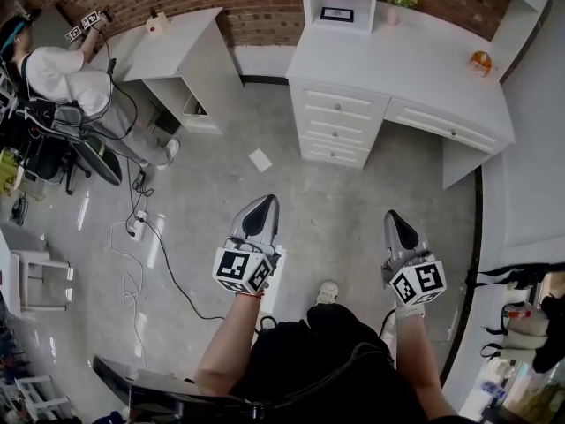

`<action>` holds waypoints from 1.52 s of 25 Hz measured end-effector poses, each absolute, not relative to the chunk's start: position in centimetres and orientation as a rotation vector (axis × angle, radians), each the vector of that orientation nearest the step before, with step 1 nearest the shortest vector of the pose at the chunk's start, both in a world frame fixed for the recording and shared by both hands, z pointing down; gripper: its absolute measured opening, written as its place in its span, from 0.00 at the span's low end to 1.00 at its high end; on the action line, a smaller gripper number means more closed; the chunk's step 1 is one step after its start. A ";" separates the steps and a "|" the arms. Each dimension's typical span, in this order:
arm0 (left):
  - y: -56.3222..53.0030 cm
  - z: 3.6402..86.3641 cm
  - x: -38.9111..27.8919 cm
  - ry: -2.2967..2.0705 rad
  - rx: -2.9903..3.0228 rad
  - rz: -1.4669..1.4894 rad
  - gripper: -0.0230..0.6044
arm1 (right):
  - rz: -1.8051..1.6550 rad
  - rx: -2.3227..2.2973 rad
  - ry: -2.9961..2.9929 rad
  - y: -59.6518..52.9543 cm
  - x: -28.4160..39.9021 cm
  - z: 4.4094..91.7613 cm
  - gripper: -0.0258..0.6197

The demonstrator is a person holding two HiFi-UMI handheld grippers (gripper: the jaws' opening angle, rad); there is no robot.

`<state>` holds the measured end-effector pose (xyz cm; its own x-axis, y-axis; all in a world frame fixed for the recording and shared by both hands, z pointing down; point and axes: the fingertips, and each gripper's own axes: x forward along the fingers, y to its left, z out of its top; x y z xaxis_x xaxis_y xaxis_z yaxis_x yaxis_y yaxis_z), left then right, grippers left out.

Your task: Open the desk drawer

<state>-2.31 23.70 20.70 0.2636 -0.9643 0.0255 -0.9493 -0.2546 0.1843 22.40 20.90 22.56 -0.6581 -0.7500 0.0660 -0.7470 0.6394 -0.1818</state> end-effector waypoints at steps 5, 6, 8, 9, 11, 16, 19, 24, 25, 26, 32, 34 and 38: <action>20.9 20.8 -1.1 -1.824 2.364 -0.157 0.04 | -0.301 -1.284 2.833 18.0 23.8 23.0 0.04; 20.5 20.8 -0.7 -1.821 2.368 -0.161 0.04 | -0.304 -1.282 2.831 17.5 24.1 23.0 0.04; 19.8 20.9 -0.2 -1.811 2.369 -0.164 0.04 | -0.311 -1.277 2.832 16.8 24.3 23.1 0.04; 19.5 20.9 -0.1 -1.809 2.366 -0.164 0.04 | -0.315 -1.273 2.835 16.6 24.3 23.2 0.04; 19.1 21.1 -0.1 -1.811 2.355 -0.162 0.04 | -0.326 -1.264 2.842 16.0 24.2 23.4 0.04; 17.9 21.6 -1.1 -1.818 2.336 -0.136 0.04 | -0.370 -1.260 2.840 14.7 23.6 24.1 0.04; 16.6 22.4 -1.8 -1.802 2.332 -0.128 0.04 | -0.385 -1.280 2.830 13.6 23.1 24.7 0.04; 12.5 22.7 -3.4 -1.761 2.359 -0.126 0.04 | -0.421 -1.334 2.799 10.2 21.7 25.4 0.04; 11.6 22.8 -3.8 -1.751 2.366 -0.123 0.04 | -0.429 -1.341 2.795 9.5 21.1 25.5 0.04; 10.7 22.9 -4.3 -1.742 2.371 -0.120 0.04 | -0.433 -1.345 2.792 8.8 20.6 25.7 0.04; 4.5 22.3 -7.6 -1.709 2.407 -0.114 0.04 | -0.424 -1.346 2.779 3.5 16.5 24.8 0.04; 2.8 22.2 -8.4 -1.690 2.420 -0.120 0.04 | -0.429 -1.354 2.780 2.3 15.1 24.6 0.04; 0.2 22.7 -9.3 -1.624 2.443 -0.123 0.04 | -0.438 -1.391 2.778 0.6 13.2 25.0 0.04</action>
